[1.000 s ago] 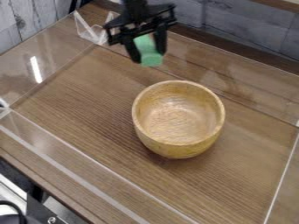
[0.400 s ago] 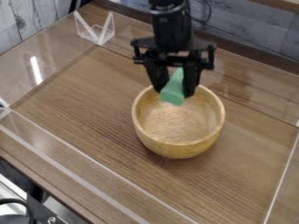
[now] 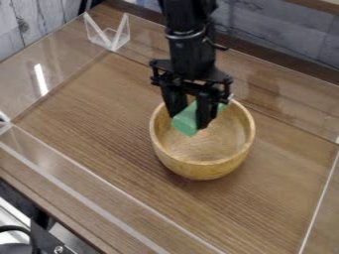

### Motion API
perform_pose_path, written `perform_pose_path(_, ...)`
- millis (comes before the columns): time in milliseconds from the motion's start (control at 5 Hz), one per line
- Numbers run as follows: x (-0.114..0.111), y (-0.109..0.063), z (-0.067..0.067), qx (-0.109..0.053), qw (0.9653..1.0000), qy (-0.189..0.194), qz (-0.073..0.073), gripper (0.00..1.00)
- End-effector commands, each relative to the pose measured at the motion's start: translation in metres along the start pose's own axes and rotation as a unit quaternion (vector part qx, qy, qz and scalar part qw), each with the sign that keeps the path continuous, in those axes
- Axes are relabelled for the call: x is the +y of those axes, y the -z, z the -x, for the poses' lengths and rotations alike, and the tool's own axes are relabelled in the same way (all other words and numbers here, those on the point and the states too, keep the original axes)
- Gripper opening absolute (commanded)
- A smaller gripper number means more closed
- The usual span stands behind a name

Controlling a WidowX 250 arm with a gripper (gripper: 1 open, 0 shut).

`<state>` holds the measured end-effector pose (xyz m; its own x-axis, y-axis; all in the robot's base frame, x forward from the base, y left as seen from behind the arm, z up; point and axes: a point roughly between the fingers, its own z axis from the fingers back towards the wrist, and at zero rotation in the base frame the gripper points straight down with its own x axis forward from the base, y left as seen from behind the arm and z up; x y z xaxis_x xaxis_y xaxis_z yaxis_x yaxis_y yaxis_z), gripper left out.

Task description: Put green object into wooden bowl

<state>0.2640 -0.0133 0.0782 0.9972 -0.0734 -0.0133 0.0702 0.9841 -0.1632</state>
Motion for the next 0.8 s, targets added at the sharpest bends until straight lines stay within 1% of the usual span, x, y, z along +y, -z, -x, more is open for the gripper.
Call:
perform_pose_path(0,0.008,-0.014,-0.017,-0.027,0.9991,0.031,-0.006,0.00)
perform_pose_path(400,0.015,0.003,-0.011,-0.022,0.9973,0.070,-0.007,0.00)
perform_pose_path(600,0.020,-0.001,-0.014,-0.022,0.9972,0.071,-0.005,0.00)
